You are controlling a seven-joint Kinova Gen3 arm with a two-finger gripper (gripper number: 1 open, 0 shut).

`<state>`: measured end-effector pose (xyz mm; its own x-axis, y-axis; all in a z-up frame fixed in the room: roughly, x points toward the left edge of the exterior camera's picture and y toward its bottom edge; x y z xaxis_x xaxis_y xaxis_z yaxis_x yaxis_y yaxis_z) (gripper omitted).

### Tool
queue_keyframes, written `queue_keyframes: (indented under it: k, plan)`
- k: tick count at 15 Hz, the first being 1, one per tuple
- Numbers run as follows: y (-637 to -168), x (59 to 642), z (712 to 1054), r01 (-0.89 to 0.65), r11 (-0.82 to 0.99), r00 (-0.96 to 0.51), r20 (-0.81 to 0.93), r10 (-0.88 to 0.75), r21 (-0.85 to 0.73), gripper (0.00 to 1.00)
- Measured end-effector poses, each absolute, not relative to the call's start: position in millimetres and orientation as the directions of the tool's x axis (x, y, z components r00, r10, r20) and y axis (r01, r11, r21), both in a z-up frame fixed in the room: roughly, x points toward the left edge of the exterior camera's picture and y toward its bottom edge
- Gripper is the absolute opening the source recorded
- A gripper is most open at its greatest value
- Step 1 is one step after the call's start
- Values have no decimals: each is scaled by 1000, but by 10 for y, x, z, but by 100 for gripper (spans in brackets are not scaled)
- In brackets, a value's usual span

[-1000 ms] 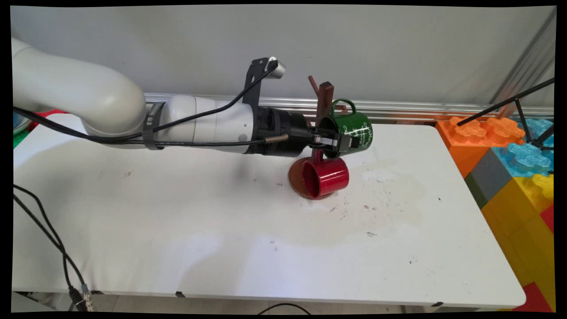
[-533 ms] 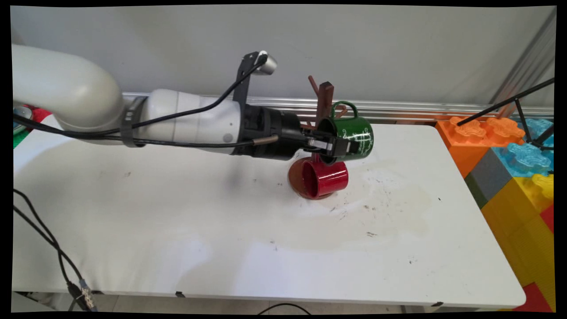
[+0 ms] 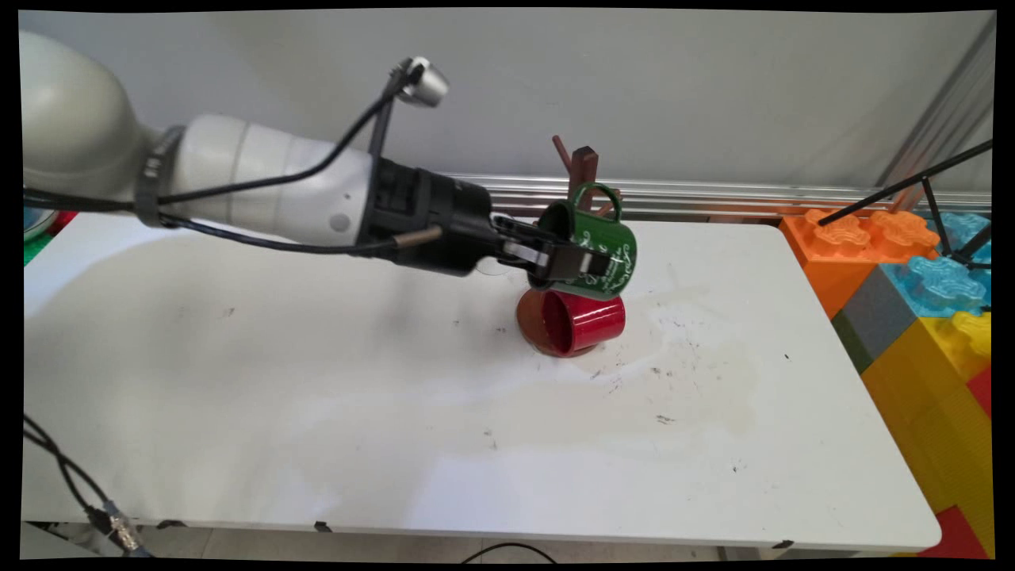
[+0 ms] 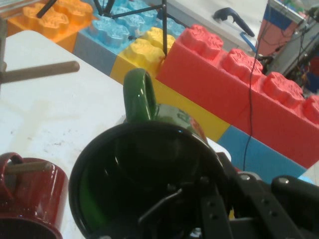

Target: Place the picked object on the table

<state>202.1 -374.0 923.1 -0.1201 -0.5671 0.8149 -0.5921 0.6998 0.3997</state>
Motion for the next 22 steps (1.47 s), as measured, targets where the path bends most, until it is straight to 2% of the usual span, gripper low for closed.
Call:
queue_keyframes:
  k: [10, 17, 22]
  plan:
    - [-3683, 2565, 9632, -510, 813, -311, 822, -477, 279, 0]
    - [-3846, 2987, 9739, -457, 880, -510, 773, -378, 129, 0]
    - [-4022, 3237, 9681, -421, 907, -662, 681, -315, 10, 0]
